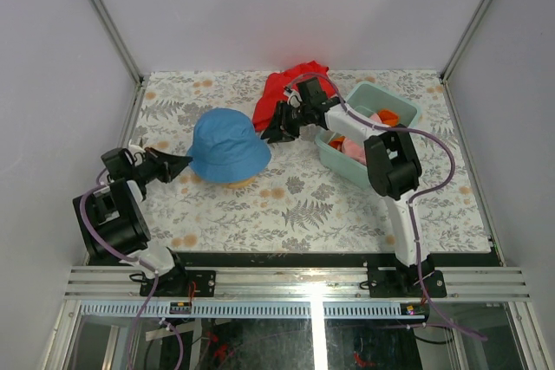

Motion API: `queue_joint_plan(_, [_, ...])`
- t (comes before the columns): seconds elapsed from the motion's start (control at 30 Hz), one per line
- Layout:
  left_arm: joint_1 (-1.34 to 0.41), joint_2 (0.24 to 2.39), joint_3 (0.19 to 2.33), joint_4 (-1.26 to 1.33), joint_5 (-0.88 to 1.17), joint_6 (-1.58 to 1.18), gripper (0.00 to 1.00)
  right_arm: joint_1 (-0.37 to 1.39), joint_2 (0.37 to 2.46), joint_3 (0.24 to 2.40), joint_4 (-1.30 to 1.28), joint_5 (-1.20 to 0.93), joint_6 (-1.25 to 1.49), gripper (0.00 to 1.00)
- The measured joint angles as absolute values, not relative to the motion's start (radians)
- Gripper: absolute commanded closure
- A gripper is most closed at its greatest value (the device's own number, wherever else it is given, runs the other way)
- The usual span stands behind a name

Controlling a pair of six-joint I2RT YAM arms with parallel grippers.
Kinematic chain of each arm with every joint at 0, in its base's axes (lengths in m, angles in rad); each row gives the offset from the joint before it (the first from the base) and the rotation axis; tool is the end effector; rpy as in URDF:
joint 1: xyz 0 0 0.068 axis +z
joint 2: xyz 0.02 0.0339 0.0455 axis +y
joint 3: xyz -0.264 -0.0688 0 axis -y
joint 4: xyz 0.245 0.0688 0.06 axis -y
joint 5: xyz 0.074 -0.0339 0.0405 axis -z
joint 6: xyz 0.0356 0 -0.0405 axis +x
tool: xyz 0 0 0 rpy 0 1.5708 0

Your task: Stack the hats

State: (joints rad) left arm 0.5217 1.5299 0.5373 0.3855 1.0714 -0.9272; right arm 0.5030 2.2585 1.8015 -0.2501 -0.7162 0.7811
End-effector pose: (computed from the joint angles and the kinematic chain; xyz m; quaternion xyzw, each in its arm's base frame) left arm 0.2480 0.1065 0.1530 -0.3279 0.7274 -0.5233 0.2993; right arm 0.4361 0.2666 0.1977 -0.0274 0.8627 0.4897 0.1233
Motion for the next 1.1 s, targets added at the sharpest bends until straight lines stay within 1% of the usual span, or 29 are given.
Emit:
queue_joint_plan(0.13, [0.525,1.517,0.561,0.356,1.071,-0.914,0.88,0.503,2.222,1.756,-0.262,-0.697,0.762,0.57])
queue_joint_plan(0.17, [0.525,1.515,0.564,0.35,1.071,-0.91,0.84,0.503,2.213,1.748,-0.263,-0.693,0.756,0.57])
queue_joint_plan(0.23, [0.525,1.51,0.57,0.331,1.067,-0.904,0.73,0.503,2.196,1.738,-0.268,-0.685,0.744,0.57])
queue_joint_plan(0.27, [0.525,1.505,0.574,0.321,1.063,-0.901,0.71,0.503,2.186,1.736,-0.276,-0.675,0.735,0.57])
queue_joint_plan(0.33, [0.525,1.492,0.577,0.302,1.049,-0.9,0.62,0.503,2.169,1.735,-0.293,-0.66,0.717,0.57])
queue_joint_plan(0.5, [0.527,1.46,0.579,0.27,1.002,-0.9,0.59,0.503,2.128,1.748,-0.368,-0.6,0.656,0.56])
queue_joint_plan(0.63, [0.543,1.454,0.599,0.225,0.957,-0.899,0.58,0.503,2.088,1.763,-0.434,-0.525,0.605,0.51])
queue_joint_plan(0.73, [0.577,1.415,0.624,0.16,0.903,-0.895,0.54,0.5,2.025,1.766,-0.496,-0.442,0.561,0.48])
queue_joint_plan(0.83, [0.61,1.34,0.661,0.082,0.816,-0.884,0.54,0.479,1.935,1.766,-0.561,-0.356,0.517,0.46])
queue_joint_plan(0.93, [0.618,1.281,0.711,0.012,0.743,-0.865,0.54,0.422,1.839,1.766,-0.622,-0.271,0.476,0.44])
queue_joint_plan(0.97, [0.618,1.268,0.733,-0.009,0.722,-0.859,0.54,0.395,1.809,1.766,-0.64,-0.238,0.461,0.42])
queue_joint_plan(1.03, [0.618,1.256,0.757,-0.025,0.701,-0.856,0.54,0.35,1.764,1.766,-0.679,-0.168,0.43,0.35])
queue_joint_plan(1.1, [0.618,1.253,0.758,-0.035,0.693,-0.859,0.54,0.31,1.733,1.766,-0.724,-0.081,0.397,0.31])
